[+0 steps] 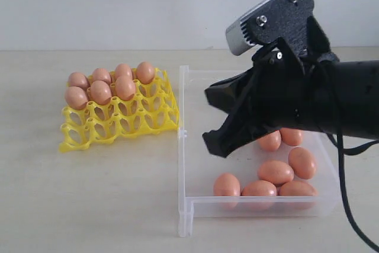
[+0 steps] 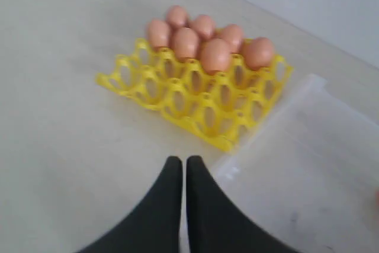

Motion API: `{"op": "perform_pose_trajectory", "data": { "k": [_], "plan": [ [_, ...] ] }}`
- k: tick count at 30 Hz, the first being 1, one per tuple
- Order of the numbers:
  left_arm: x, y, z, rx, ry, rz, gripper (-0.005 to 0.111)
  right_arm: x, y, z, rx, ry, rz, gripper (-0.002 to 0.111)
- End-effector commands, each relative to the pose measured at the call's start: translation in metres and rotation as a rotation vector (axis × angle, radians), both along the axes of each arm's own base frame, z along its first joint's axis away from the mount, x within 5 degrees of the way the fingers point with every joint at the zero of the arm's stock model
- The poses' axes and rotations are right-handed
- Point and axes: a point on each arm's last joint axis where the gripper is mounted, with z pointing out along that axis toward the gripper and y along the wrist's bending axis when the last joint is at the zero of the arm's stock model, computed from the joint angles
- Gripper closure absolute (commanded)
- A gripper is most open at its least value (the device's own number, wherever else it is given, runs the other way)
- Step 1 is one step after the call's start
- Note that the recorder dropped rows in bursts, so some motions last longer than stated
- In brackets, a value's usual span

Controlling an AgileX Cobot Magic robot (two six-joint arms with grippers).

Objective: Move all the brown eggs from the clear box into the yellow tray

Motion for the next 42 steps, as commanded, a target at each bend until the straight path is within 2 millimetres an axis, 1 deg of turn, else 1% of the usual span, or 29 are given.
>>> {"op": "perform_pose_trajectory", "data": {
  "k": [1,2,4,11,19,30,42],
  "plan": [
    [0.0,0.0,0.001,0.006,-0.005,-0.004,0.103,0.0,-0.006,-0.005,-0.026,0.008,-0.052,0.108],
    [0.0,0.0,0.001,0.006,-0.005,-0.004,0.103,0.004,-0.011,-0.006,-0.058,-0.005,-0.111,0.108],
    [0.0,0.0,0.001,0.006,-0.005,-0.004,0.103,0.008,-0.016,-0.007,-0.104,-0.029,-0.167,0.108],
    [0.0,0.0,0.001,0.006,-0.005,-0.004,0.103,0.013,-0.026,-0.01,-0.189,-0.07,-0.249,0.108],
    [0.0,0.0,0.001,0.006,-0.005,-0.004,0.103,0.013,-0.047,-0.027,-0.327,-0.069,-0.401,0.108],
    [0.0,0.0,0.001,0.006,-0.005,-0.004,0.103,0.012,-0.044,-0.027,-0.308,-0.06,-0.363,0.108],
    [0.0,0.0,0.001,0.006,-0.005,-0.004,0.103,0.012,-0.044,-0.027,-0.308,-0.06,-0.363,0.108]
  ]
}}
